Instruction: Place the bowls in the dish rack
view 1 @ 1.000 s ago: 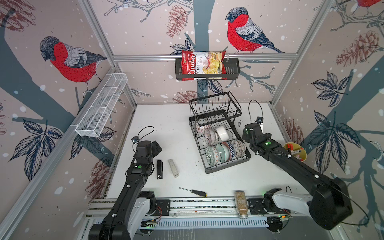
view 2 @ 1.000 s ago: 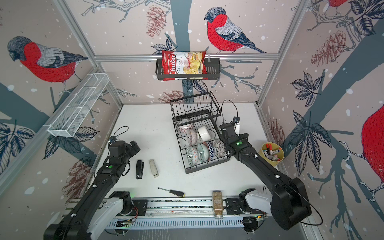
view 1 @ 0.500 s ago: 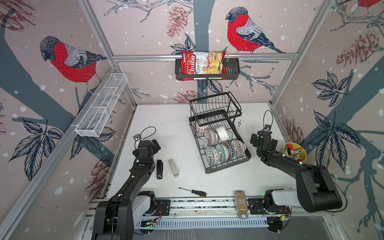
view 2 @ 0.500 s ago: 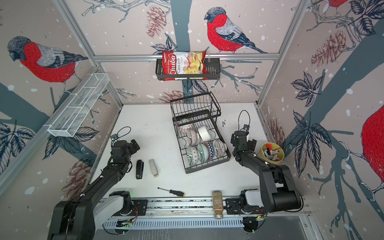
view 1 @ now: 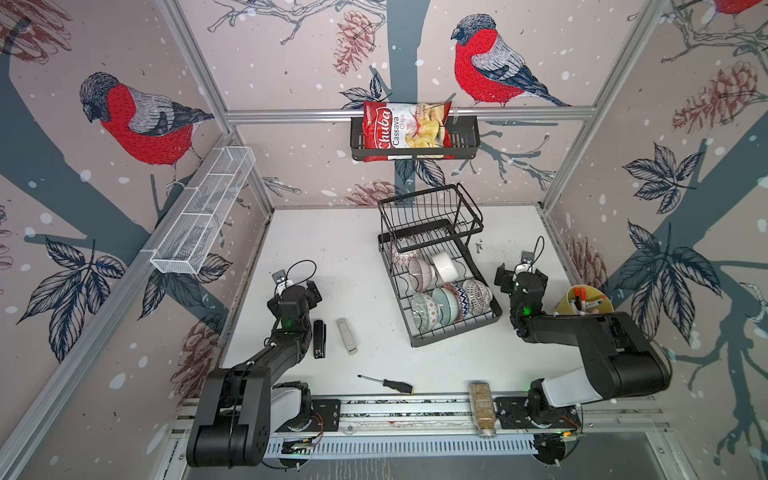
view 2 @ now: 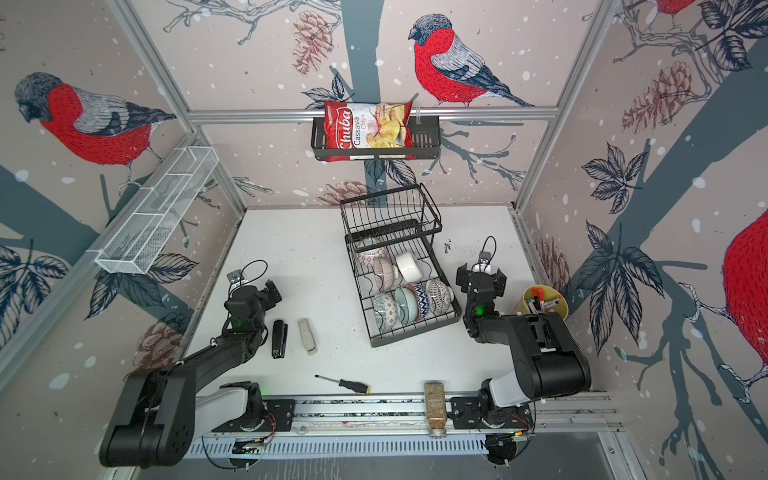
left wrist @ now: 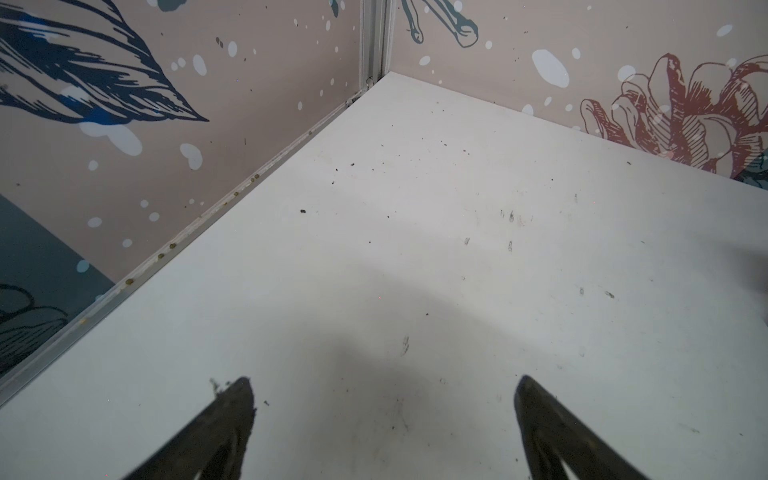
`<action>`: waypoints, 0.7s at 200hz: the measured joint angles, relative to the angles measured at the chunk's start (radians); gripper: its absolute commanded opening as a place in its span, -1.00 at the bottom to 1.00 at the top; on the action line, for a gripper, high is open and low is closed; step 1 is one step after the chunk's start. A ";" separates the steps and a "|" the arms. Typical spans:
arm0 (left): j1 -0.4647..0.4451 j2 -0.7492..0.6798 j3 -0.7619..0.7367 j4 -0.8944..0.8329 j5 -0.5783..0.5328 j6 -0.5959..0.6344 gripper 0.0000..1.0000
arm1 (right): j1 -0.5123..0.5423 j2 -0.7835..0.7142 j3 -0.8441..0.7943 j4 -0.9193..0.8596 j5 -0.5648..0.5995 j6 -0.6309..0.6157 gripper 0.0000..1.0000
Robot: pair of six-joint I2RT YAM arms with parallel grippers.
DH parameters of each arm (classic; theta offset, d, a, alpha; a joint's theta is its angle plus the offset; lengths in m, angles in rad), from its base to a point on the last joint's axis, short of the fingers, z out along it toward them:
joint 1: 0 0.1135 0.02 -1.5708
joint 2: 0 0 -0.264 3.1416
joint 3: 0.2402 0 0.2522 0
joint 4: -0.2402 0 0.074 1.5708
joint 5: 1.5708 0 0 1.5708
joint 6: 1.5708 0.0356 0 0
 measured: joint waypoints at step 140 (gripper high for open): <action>-0.003 0.260 -0.065 0.561 0.076 0.147 0.93 | -0.109 0.035 -0.076 0.246 -0.178 0.056 0.99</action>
